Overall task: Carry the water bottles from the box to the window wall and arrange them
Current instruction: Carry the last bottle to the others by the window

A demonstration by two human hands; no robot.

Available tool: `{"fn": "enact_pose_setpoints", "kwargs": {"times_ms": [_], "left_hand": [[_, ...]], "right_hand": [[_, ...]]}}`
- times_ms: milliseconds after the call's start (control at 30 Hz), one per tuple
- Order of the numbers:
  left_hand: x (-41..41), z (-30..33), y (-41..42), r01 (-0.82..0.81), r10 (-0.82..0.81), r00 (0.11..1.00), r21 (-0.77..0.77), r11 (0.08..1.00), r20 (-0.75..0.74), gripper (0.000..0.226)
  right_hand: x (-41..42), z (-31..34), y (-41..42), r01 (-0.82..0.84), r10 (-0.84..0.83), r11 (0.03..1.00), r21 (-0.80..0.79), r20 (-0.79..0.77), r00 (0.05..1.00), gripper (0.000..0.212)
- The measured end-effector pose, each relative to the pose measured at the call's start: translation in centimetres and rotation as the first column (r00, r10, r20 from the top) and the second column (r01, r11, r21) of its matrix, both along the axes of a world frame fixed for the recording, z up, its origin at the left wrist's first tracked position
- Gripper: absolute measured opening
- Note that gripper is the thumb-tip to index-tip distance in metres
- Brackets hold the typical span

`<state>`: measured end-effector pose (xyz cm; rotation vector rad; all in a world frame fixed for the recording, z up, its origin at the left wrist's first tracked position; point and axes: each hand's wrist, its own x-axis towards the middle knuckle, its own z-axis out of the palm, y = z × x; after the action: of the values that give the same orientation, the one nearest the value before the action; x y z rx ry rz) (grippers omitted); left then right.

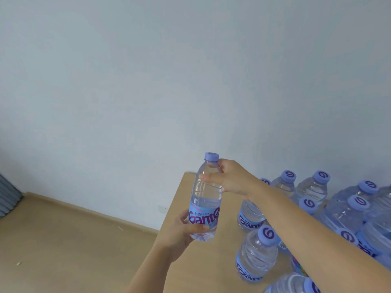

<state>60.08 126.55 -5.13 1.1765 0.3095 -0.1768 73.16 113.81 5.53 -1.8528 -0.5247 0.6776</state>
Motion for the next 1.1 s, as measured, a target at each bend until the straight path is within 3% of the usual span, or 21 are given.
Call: {"fn": "enact_pose_setpoints", "kwargs": {"times_ms": [100,167,400,600,800,1000,1100], "left_hand": [[1.0,-2.0,1.3,-0.201,0.192,0.977,-0.087,0.976,-0.096,0.071],[1.7,-3.3,1.9,-0.266,0.254,0.956,-0.067,0.962,-0.148,0.06],[4.5,-5.5,2.6,-0.219,0.23,0.957,0.079,0.972,-0.177,0.055],[7.6,-6.2,3.6,-0.274,0.301,0.926,0.14,0.951,-0.229,0.026],[10.8,-6.5,4.0,-0.204,0.255,0.936,0.214,0.955,-0.244,0.036],[12.3,-4.8,4.2,-0.162,0.195,0.957,0.165,0.973,-0.213,0.013],[13.0,-4.6,4.7,-0.149,0.174,0.956,0.119,0.982,-0.237,0.024]], "right_hand": [[1.1,-1.2,1.1,0.054,-0.054,0.998,0.023,0.009,0.998,0.027],[1.9,-1.8,2.0,0.058,-0.059,0.998,0.018,0.05,0.997,0.024],[5.1,-4.0,5.6,-0.014,0.028,0.995,-0.097,0.144,0.989,0.033],[7.1,-5.9,7.6,0.066,-0.042,0.989,-0.132,0.183,0.982,0.035],[8.8,-6.6,9.0,0.149,-0.12,0.983,-0.11,0.234,0.965,0.041],[10.1,-7.0,10.2,0.152,-0.107,0.98,-0.125,0.312,0.944,0.041],[10.6,-7.2,10.4,0.146,-0.087,0.978,-0.152,0.338,0.937,0.045]]}}
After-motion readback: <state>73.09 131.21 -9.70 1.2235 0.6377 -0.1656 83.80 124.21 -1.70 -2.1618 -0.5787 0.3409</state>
